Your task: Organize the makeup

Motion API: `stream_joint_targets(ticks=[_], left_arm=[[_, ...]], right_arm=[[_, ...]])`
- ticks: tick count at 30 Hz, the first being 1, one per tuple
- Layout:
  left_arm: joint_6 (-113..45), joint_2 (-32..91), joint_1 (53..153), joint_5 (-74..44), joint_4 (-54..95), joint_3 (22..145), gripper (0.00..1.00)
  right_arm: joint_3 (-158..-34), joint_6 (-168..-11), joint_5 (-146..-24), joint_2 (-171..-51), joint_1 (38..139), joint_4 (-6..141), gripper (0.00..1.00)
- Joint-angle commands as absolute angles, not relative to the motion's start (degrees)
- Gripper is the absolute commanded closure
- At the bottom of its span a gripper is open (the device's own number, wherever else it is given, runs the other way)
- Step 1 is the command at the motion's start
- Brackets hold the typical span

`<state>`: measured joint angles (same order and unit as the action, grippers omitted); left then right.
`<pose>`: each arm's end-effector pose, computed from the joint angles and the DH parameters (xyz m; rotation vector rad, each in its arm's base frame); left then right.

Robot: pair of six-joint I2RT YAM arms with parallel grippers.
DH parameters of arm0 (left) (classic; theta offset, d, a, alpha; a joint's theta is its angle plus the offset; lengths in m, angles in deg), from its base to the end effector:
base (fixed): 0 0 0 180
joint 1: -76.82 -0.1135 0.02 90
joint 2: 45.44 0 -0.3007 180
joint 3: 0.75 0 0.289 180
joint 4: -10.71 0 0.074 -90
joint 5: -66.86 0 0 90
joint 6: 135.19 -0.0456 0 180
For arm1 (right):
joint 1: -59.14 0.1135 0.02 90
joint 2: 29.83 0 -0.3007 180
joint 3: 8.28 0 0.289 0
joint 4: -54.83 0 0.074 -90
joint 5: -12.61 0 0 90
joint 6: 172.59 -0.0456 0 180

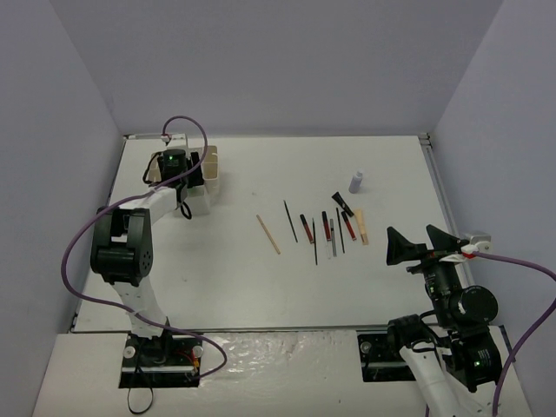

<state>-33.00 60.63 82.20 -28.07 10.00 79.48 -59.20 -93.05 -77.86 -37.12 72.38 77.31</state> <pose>0.4698 -0.0403 0.2258 -0.1741 2.0018 -0.1095 0.0412 0.0101 0.3942 -0.0366 1.2091 0.3673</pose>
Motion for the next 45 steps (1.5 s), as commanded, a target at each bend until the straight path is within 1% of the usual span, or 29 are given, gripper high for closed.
stream_joint_targets(ticks=[1,6,9,14,17,20,24,28,31,35,38,42,45], left_arm=[[-31.23,54.83,81.83,-29.27,9.75,82.54,0.32],[-29.58,48.56,81.83,-29.43,14.3,81.87,0.16],[-28.77,44.79,81.83,-28.89,18.15,82.9,0.11],[-28.0,39.32,81.91,-27.95,25.34,85.36,0.11],[-26.94,36.87,81.92,-27.04,30.69,86.63,0.11],[-25.95,34.43,82.13,-25.96,35.75,87.83,0.11],[-25.63,28.88,82.48,-23.19,44.75,89.27,0.11],[-27.11,21.7,83.04,-18.2,52.02,86.99,0.1],[-28.27,16.48,83.48,-16.13,54.32,81.01,0.1],[-29.07,8.51,85.61,-15.21,53.97,72.19,0.09],[-30.15,5.1,87.22,-15.68,53.38,68.16,0.09],[-31.56,0.15,90.43,-19.28,52.29,64.31,0.09],[-31.35,-2.98,90.53,-20.84,50.97,62.31,0.09]], right_arm=[[-59.3,-92.54,-78.36,-38.57,72.85,72.33,0.0],[-61.32,-93.24,-79.43,-42.5,72.85,72.93,0.0],[-65.03,-94.11,-80.93,-48.81,72.77,73.65,0.0],[-71.91,-95.03,-84.26,-63.46,72.77,76.33,0.0],[-75.37,-96.93,-83.28,-71.58,72.85,77.37,0.0],[-76.9,-99.76,-79.0,-78.29,72.85,77.46,0.0],[-79.34,-102.41,-71.8,-90.16,72.85,77.35,0.0],[-82.01,-101.67,-70.32,-101.72,72.69,74.98,0.0],[-81.9,-101.79,-69.79,-108.66,72.3,68.51,0.07],[-83.08,-101.46,-68.38,-116.48,71.72,61.76,0.2],[-85.3,-100.69,-67.19,-121.25,71.2,59.59,0.22],[-88.47,-98.76,-65.79,-129.23,69.95,54.67,0.27],[-89.68,-97.74,-66.56,-132.55,68.86,51.95,0.3]])
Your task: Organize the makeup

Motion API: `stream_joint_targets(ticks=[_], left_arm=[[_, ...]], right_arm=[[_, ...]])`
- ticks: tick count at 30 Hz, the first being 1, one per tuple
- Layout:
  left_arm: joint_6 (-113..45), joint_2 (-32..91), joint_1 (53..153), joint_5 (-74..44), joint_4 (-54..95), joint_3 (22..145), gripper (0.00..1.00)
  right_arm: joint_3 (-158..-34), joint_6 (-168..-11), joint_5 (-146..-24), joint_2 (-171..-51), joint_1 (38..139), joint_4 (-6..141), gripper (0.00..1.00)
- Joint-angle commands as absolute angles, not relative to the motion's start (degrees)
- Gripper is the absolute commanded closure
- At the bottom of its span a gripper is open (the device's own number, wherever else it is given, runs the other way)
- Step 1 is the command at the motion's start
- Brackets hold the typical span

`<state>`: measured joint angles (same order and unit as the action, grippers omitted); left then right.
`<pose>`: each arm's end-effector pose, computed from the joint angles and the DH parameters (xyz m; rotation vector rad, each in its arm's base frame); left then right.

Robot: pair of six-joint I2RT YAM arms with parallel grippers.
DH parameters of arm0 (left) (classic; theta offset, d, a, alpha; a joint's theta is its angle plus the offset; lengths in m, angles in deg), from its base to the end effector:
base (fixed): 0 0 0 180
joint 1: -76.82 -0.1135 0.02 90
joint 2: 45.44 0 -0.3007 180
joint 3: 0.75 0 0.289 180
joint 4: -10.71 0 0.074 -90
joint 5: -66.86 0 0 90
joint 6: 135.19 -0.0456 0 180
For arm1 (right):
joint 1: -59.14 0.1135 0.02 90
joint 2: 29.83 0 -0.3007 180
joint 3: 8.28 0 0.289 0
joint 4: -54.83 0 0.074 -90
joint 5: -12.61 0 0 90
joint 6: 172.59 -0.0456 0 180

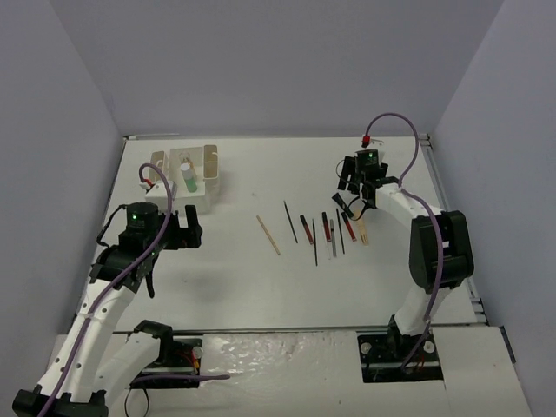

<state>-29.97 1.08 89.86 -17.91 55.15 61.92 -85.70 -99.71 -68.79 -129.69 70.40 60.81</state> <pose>0.1898 -0.0482 0.3555 0.0172 2.0862 -0.3965 0.4361 0.0799 0.2428 0.1977 2.0547 0.1509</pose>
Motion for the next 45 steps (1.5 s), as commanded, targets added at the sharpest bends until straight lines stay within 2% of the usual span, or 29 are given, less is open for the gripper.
stream_joint_targets(ticks=[1,11,14,16,19,22,28,32,40,45], left_arm=[[-31.32,-3.56,90.53,-21.47,50.87,61.67,0.09],[-30.95,-4.46,90.53,-22.61,51.69,60.89,0.09],[-30.95,-4.38,90.53,-22.61,51.78,60.98,0.09],[-30.95,-4.27,90.53,-22.61,51.78,60.94,0.09],[-31.04,-4.13,90.53,-22.61,51.78,60.89,0.09],[-31.1,-4.02,90.53,-22.61,51.69,60.89,0.09],[-31.21,-3.96,90.53,-22.61,51.6,60.8,0.09],[-31.14,-4.12,90.53,-23.98,51.77,60.8,0.09],[-31.24,-5.16,90.44,-26.12,51.84,60.45,0.09],[-31.3,-5.15,90.44,-26.92,51.87,60.27,0.09]], right_arm=[[-90.14,-97.43,-67.03,-133.82,68.43,50.81,0.31],[-92.27,-93.68,-70.16,-141.06,67.49,44.17,0.48],[-92.53,-92.51,-70.67,-141.65,67.51,43.74,0.6],[-92.48,-91.42,-71.47,-141.12,67.73,43.49,0.76],[-91.9,-88.47,-72.2,-138.43,69.28,43.0,0.91],[-92.02,-85.44,-72.84,-135.23,72.25,44.21,0.99],[-93.64,-80.95,-80.97,-128.73,81.78,48.33,1.0],[-95.79,-79.31,-86.02,-128.64,92.26,49.67,1.0],[-101.98,-78.2,-90.83,-137.15,105.69,48.82,1.0],[-103.35,-77.34,-91.36,-142.4,108.42,47.21,0.99]])
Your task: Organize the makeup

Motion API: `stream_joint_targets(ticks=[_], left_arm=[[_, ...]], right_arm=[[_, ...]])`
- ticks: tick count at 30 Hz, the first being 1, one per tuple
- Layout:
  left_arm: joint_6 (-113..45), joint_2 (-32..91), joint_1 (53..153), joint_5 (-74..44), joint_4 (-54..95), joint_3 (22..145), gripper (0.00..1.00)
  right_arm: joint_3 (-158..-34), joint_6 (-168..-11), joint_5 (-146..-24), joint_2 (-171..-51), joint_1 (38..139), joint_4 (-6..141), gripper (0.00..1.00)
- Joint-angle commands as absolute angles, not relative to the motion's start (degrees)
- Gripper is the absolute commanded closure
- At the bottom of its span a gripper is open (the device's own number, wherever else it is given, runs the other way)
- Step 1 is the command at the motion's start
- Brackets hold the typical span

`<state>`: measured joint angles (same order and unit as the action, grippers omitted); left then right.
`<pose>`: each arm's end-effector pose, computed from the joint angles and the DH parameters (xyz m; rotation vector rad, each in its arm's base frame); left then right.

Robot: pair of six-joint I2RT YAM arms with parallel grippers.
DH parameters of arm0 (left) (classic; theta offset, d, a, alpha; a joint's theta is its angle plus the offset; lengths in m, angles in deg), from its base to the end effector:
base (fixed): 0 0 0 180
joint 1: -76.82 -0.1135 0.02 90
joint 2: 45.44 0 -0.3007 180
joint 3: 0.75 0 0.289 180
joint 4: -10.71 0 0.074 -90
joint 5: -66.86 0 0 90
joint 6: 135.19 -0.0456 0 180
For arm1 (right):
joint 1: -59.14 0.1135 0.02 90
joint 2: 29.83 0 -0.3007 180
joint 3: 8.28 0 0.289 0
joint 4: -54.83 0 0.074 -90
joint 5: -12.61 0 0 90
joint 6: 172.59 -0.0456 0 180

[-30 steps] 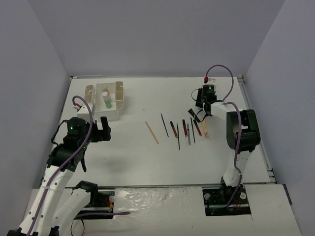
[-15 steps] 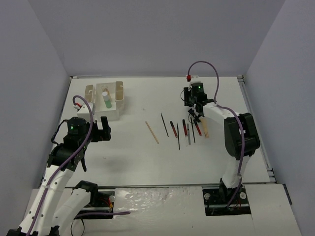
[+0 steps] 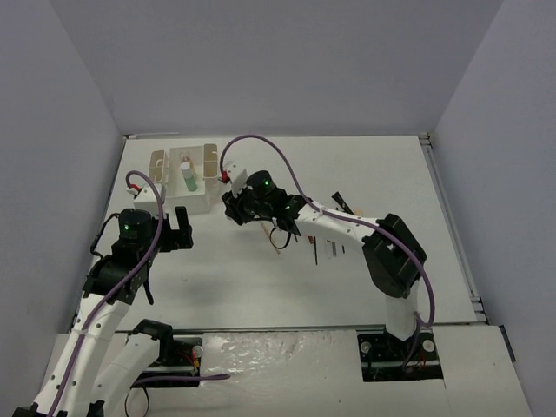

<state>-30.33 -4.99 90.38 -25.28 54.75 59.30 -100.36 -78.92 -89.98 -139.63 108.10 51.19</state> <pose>0.1679 -0.0387 0.3561 -0.0469 2.0075 -0.2811 0.3287 0.3928 0.2796 -0.9733 1.6049 0.7521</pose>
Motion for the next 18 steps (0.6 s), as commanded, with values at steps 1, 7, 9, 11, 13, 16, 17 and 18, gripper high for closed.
stream_joint_targets(ticks=[1,7,9,11,13,16,17,18], left_arm=[[-31.3,-5.1,90.44,-26.92,51.87,60.27,0.09],[-31.3,-4.51,90.44,-26.77,51.78,60.19,0.09],[-31.3,-4.27,90.44,-26.49,51.74,60.14,0.09],[-31.25,-4.02,90.44,-26.25,51.64,60.1,0.09],[-31.3,-3.71,90.44,-26.21,51.6,60.18,0.09],[-31.22,-3.35,90.44,-25.78,51.6,60.1,0.09],[-31.16,-3.12,90.44,-25.61,51.6,60.1,0.09],[-31.09,-2.92,90.44,-25.46,51.62,60.12,0.09]], right_arm=[[-103.83,-77.24,-91.79,-143.94,108.96,47.21,0.99],[-103.39,-76.32,-91.94,-147.42,110.33,46.81,0.96],[-102.93,-76.02,-91.89,-147.97,110.64,46.58,0.93],[-102.52,-75.57,-91.89,-148.56,110.79,46.88,0.88],[-102.1,-75.22,-91.81,-148.74,110.99,47.28,0.77],[-101.75,-74.77,-91.03,-147.89,111.34,47.9,0.58],[-101.63,-74.72,-90.96,-147.48,111.4,47.96,0.52],[-101.53,-74.65,-90.85,-147.13,111.47,48.07,0.47]])
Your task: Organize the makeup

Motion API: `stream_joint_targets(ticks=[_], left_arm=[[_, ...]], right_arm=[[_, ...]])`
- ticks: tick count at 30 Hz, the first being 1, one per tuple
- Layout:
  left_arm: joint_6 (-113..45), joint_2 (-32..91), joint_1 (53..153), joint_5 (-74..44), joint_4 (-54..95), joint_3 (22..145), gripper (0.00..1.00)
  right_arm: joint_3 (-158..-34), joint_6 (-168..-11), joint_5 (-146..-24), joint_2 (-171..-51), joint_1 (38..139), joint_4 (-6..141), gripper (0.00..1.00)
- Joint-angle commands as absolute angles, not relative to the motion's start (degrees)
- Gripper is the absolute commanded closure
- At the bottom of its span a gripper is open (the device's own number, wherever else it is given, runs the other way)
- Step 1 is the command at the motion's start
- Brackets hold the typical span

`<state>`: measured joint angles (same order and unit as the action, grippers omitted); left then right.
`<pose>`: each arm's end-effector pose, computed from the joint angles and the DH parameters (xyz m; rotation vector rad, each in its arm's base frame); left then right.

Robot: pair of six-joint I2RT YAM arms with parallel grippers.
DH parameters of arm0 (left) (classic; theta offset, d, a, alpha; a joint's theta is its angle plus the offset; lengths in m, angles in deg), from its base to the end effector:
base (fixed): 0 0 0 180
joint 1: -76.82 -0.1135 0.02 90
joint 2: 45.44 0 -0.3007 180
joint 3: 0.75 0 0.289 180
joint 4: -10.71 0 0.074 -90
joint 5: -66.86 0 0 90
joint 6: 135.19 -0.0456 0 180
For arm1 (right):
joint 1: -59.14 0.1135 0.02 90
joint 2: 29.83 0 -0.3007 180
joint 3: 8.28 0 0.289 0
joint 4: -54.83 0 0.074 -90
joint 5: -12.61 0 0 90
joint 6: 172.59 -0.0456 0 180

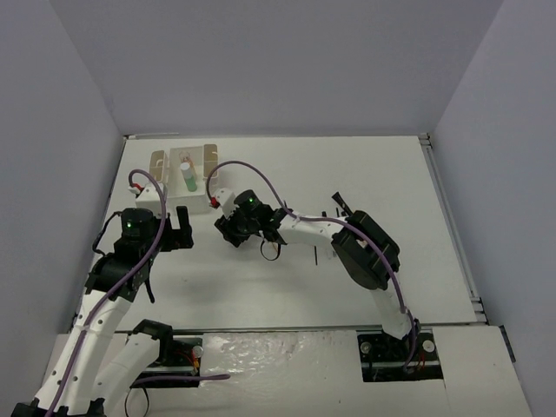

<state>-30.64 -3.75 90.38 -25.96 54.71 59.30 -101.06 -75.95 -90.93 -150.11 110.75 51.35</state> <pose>0.1731 -0.0394 0.3528 -0.0489 2.0269 -0.2614 0.3245 0.4268 0.1916 -1.1350 1.7127 0.7333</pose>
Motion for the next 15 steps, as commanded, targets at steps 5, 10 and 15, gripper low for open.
stream_joint_targets(ticks=[5,10,15], left_arm=[[-30.86,-2.29,90.44,-24.77,51.46,60.26,0.09],[-30.46,-0.89,90.53,-23.26,50.72,61.33,0.09],[-30.02,4.77,91.26,-20.4,53.88,67.14,0.09]], right_arm=[[-101.33,-74.22,-90.76,-145.89,111.9,49.1,0.27],[-98.21,-74.47,-90.16,-139.69,112.14,50.32,0.18],[-91.55,-75.07,-84.81,-127.61,112.05,53.5,0.02]])
